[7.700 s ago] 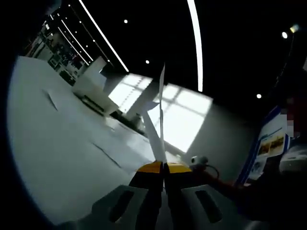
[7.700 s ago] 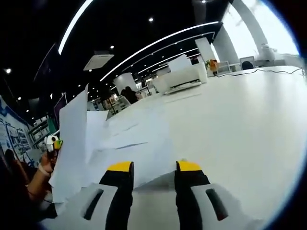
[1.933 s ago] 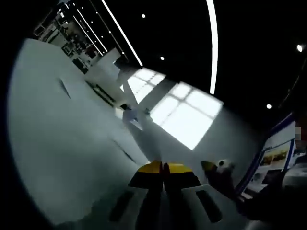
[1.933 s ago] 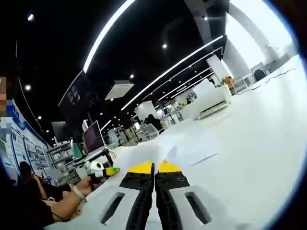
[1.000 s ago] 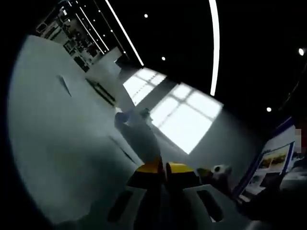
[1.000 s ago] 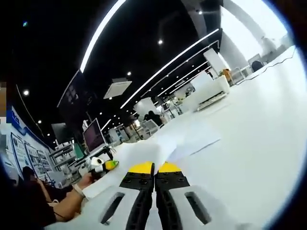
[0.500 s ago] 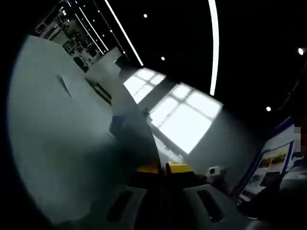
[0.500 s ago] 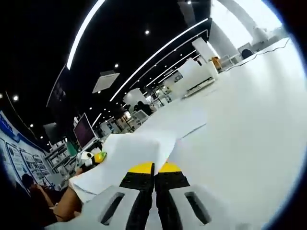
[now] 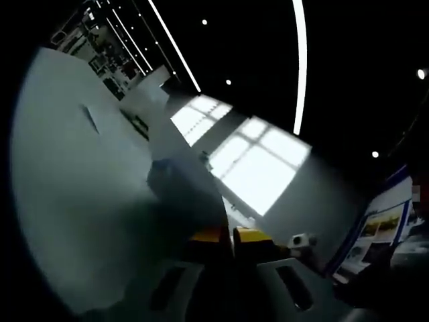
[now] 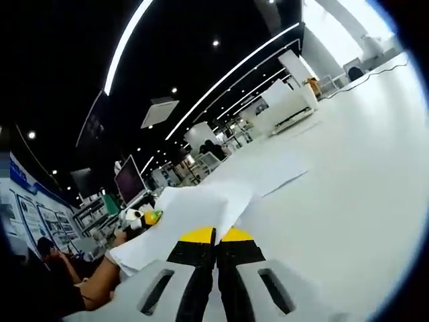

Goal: Organize the stack of printing papers by aligning and flattening the scattered papers on the table

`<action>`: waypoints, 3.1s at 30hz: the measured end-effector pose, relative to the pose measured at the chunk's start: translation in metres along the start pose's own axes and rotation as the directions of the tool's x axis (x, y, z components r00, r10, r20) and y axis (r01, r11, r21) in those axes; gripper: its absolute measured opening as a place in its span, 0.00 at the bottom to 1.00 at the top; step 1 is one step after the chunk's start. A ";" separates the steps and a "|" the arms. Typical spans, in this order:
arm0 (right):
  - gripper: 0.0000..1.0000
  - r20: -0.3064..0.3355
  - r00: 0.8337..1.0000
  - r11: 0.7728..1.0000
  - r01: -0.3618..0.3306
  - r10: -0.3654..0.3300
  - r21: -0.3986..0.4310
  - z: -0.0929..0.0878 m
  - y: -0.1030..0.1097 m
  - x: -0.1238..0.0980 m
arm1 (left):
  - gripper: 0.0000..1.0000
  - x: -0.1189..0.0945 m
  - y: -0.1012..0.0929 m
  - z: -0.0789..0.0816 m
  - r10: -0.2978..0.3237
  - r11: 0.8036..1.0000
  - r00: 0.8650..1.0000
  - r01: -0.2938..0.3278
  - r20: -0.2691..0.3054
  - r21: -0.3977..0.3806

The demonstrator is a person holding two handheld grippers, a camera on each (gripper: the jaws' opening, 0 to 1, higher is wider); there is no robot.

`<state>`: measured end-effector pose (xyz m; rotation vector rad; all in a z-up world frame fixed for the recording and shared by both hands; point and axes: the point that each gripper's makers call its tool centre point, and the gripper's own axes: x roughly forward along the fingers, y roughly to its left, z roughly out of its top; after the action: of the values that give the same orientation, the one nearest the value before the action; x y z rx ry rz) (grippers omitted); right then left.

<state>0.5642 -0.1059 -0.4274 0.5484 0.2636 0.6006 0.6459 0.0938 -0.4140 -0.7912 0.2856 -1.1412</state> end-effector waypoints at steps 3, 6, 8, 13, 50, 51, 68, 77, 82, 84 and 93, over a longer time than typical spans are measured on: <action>0.00 -0.003 1.000 1.000 -0.012 0.012 -0.014 0.000 0.002 0.001 | 0.11 0.000 0.001 0.000 0.000 1.000 1.000 0.000 0.001 -0.008; 0.00 -0.004 1.000 1.000 -0.020 0.020 -0.011 -0.001 0.004 0.001 | 0.11 0.000 0.001 0.001 -0.001 1.000 1.000 0.001 0.001 -0.012; 0.00 0.002 0.999 0.999 -0.045 0.045 -0.017 -0.001 0.008 0.001 | 0.13 0.000 0.000 0.000 -0.003 1.000 1.000 0.003 0.002 -0.015; 0.00 -0.015 0.997 0.997 -0.070 0.070 -0.039 -0.004 0.016 0.003 | 0.14 0.000 -0.001 0.000 -0.005 1.000 1.000 0.005 0.003 -0.026; 0.11 -0.053 0.993 0.974 -0.112 0.103 -0.196 -0.008 0.019 0.002 | 0.06 -0.003 -0.005 0.005 -0.028 0.999 0.999 0.027 0.031 0.024; 0.14 -0.045 0.994 0.975 -0.104 0.097 -0.197 -0.004 0.016 0.000 | 0.06 -0.003 -0.006 0.006 -0.028 0.999 0.999 0.027 0.033 0.026; 0.24 -0.004 0.999 0.956 0.043 -0.046 -0.290 0.061 -0.051 0.007 | 0.06 -0.003 -0.006 0.006 -0.030 0.999 0.999 0.028 0.031 0.044; 0.27 -0.026 0.994 0.953 0.099 -0.111 -0.286 0.068 -0.098 0.029 | 0.06 -0.003 -0.008 0.005 -0.034 0.998 0.999 0.032 0.031 0.051; 0.27 -0.039 0.989 0.944 0.127 -0.146 -0.304 0.069 -0.121 0.042 | 0.06 -0.003 -0.008 0.006 -0.039 0.998 0.999 0.038 0.030 0.055; 0.27 -0.041 0.987 0.945 0.134 -0.153 -0.298 0.069 -0.131 0.049 | 0.06 -0.003 -0.008 0.007 -0.041 0.998 0.999 0.039 0.030 0.058; 0.26 -0.050 0.986 0.946 0.135 -0.157 -0.296 0.070 -0.149 0.070 | 0.06 -0.002 -0.011 0.005 -0.046 0.997 0.999 0.044 0.029 0.063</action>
<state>0.7160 -0.1953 -0.4578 0.2195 0.2760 0.5042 0.6407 0.0958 -0.4034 -0.7628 0.2070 -1.1735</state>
